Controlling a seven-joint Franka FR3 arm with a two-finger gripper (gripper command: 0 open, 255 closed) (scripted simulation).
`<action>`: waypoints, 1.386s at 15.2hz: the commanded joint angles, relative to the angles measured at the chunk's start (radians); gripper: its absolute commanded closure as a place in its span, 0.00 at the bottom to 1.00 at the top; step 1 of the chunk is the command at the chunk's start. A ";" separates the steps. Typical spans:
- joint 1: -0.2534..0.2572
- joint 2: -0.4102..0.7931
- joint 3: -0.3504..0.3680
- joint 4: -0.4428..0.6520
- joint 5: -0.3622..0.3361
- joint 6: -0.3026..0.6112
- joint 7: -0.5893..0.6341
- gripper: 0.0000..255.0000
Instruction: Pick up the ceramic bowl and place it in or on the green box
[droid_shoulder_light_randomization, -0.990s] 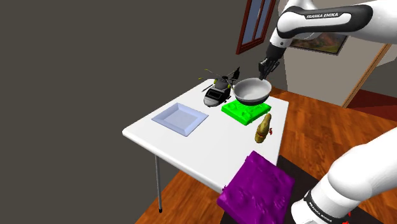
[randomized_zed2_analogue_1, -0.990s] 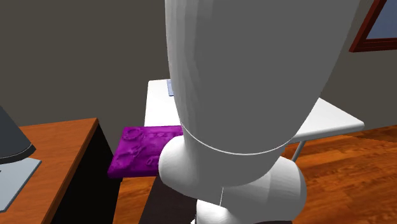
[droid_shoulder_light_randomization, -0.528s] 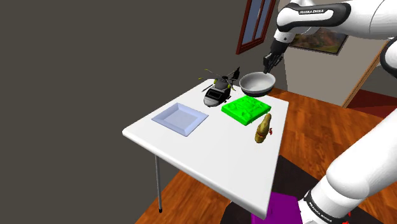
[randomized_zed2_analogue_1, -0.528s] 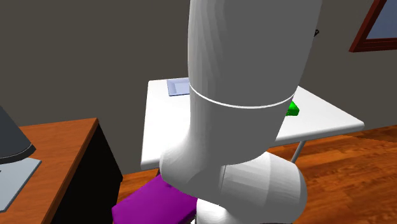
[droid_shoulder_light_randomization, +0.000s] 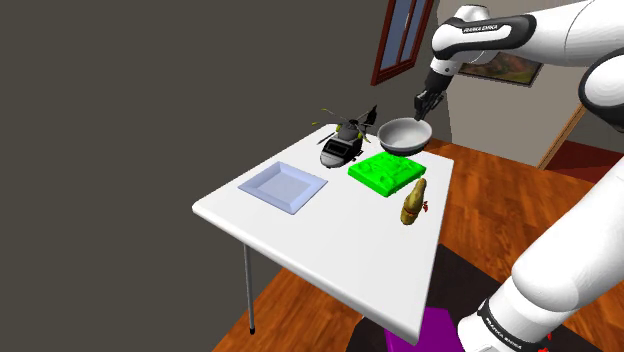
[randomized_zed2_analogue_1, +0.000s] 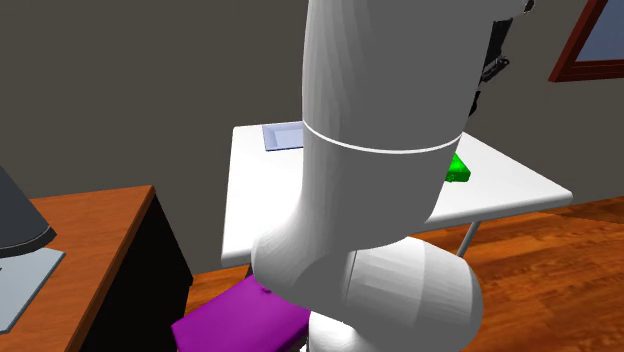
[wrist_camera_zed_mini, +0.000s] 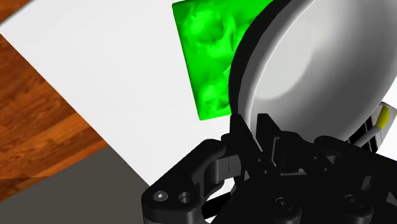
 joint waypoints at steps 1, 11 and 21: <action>0.001 -0.004 0.001 -0.030 -0.001 0.028 0.000 1.00; 0.000 0.007 0.000 -0.153 0.005 0.161 -0.008 1.00; 0.003 0.022 -0.004 -0.211 0.012 0.232 -0.016 1.00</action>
